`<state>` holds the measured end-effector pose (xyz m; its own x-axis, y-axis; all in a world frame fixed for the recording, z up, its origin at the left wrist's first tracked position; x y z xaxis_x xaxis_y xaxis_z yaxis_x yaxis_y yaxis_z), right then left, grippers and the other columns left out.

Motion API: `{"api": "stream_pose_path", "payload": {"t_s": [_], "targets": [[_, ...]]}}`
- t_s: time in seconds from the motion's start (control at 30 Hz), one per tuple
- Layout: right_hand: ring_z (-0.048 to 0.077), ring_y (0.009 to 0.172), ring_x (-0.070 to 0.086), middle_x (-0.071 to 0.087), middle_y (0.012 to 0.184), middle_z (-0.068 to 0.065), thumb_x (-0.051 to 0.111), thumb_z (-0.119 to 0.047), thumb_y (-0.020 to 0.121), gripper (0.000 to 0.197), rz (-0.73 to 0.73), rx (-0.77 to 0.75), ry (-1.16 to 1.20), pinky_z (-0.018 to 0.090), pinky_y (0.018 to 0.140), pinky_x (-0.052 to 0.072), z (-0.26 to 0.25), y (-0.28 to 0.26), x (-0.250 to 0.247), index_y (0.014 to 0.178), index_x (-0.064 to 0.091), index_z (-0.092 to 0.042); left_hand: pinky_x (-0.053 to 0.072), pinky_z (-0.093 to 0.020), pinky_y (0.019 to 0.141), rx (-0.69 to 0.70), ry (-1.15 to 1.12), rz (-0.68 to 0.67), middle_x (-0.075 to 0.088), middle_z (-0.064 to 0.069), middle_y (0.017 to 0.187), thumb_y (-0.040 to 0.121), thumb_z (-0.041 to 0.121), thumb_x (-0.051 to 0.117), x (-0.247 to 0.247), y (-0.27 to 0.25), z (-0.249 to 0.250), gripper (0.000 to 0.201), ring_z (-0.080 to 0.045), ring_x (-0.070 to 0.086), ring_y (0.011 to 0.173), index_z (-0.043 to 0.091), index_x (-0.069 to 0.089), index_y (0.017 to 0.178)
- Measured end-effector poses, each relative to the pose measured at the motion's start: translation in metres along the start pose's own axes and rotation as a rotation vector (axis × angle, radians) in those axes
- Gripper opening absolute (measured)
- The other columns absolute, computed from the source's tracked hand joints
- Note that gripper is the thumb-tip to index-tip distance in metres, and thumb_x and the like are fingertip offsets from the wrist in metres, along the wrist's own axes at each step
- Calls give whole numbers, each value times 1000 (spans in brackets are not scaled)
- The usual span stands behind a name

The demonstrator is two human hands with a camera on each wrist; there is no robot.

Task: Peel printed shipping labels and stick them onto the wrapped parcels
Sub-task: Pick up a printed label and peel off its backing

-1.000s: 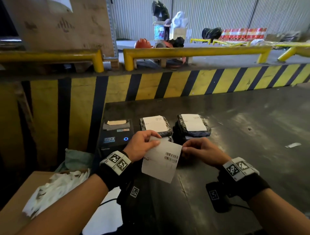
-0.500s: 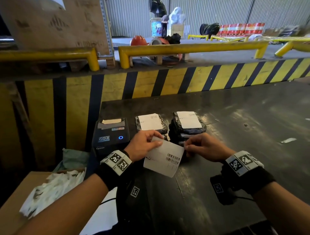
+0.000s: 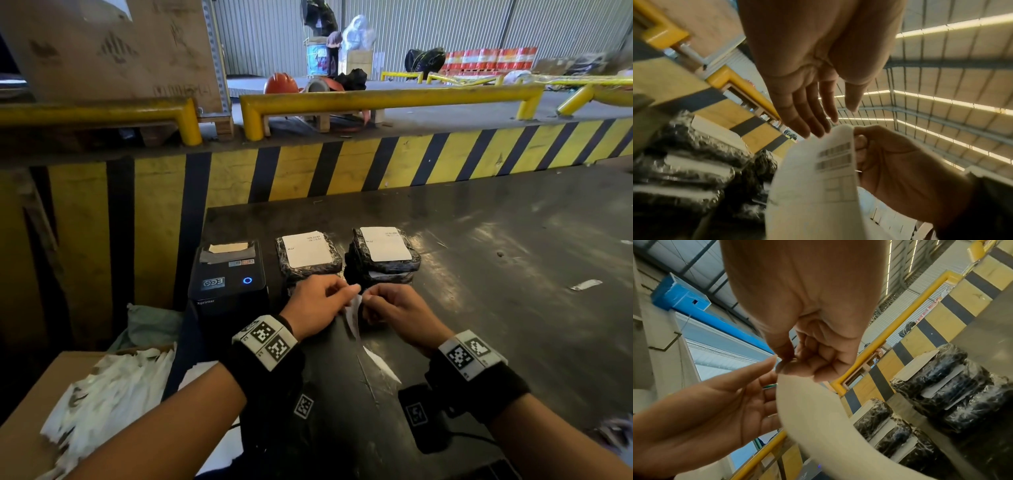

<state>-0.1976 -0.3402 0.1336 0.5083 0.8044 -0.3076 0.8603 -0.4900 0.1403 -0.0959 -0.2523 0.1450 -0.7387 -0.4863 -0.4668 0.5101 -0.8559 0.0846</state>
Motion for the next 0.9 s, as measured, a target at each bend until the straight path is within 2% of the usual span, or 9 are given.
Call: {"api": "stream_pose_path", "payload": {"t_s": [0.07, 0.13, 0.23, 0.33, 0.43, 0.57, 0.67, 0.8, 0.9], "targets": [[6, 57, 54, 62, 68, 7, 52, -7, 93, 18, 21, 2, 3, 18, 58, 45, 2, 2, 6, 83, 63, 0, 55, -37, 78, -39, -113, -48, 69, -15, 87, 91, 28, 60, 7, -4, -2, 17, -21, 65, 79, 13, 67, 86], [1, 53, 55, 62, 65, 3, 52, -5, 93, 19, 30, -8, -11, 15, 56, 46, 0, 3, 11, 78, 63, -6, 56, -39, 80, -54, -142, -46, 69, -22, 96, 91, 25, 60, 7, -6, -4, 15, -29, 66, 86, 14, 68, 86], [0, 52, 56, 62, 64, 1, 53, -2, 91, 19, 13, -33, -36, 14, 55, 46, -4, 3, 16, 76, 63, -9, 55, -41, 84, -96, -224, -53, 68, -23, 100, 92, 20, 58, 4, -9, -8, 17, -26, 65, 90, 5, 68, 93], [0, 53, 57, 64, 64, -1, 55, -3, 90, 18, -4, -44, -75, 15, 56, 47, -7, 2, 19, 77, 64, -10, 54, -39, 83, -107, -260, -57, 67, -24, 98, 92, 16, 57, 1, -12, -10, 19, -25, 63, 87, 0, 67, 97], [2, 54, 57, 64, 64, 0, 56, -2, 89, 18, 9, -33, -58, 16, 56, 47, -8, 1, 19, 76, 65, -10, 55, -36, 82, -104, -283, -49, 67, -20, 92, 91, 11, 58, -1, -13, -11, 17, -23, 64, 82, -1, 66, 99], [5, 56, 57, 65, 67, 5, 55, 1, 87, 18, 26, 4, -39, 16, 58, 47, -8, -1, 19, 74, 64, -8, 56, -20, 68, -123, -310, -37, 66, -11, 82, 89, 3, 58, -6, -15, -16, 17, -8, 64, 65, -6, 65, 102], [11, 63, 61, 67, 70, 6, 55, -2, 87, 16, 59, 46, -21, 22, 66, 51, -5, -4, 17, 76, 64, -8, 56, -16, 65, -143, -290, -8, 66, -11, 86, 88, 2, 59, -14, -17, -22, 19, -9, 64, 67, -6, 65, 105], [16, 66, 61, 69, 74, 9, 53, -3, 89, 19, 114, 129, 25, 27, 69, 51, 1, -6, 12, 74, 64, -8, 53, -10, 59, -163, -205, 46, 66, -8, 85, 90, 4, 58, -27, -20, -33, 21, -1, 63, 57, -3, 65, 108], [17, 65, 62, 69, 73, 10, 52, -3, 90, 22, 115, 153, 106, 27, 68, 50, -2, -5, 25, 73, 64, -6, 52, -10, 57, -199, -179, 61, 64, -8, 86, 91, 5, 57, -35, -22, -39, 20, -6, 60, 64, -3, 65, 107]]}}
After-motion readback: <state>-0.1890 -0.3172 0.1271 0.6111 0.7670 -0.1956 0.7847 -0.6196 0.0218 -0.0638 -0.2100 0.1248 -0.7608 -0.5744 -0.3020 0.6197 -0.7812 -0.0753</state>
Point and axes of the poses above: each hand's wrist, its own y-axis towards the middle knuckle, its own x-axis out of the palm, z = x × y, the point moved 7 cm from there along y, towards the middle knuckle
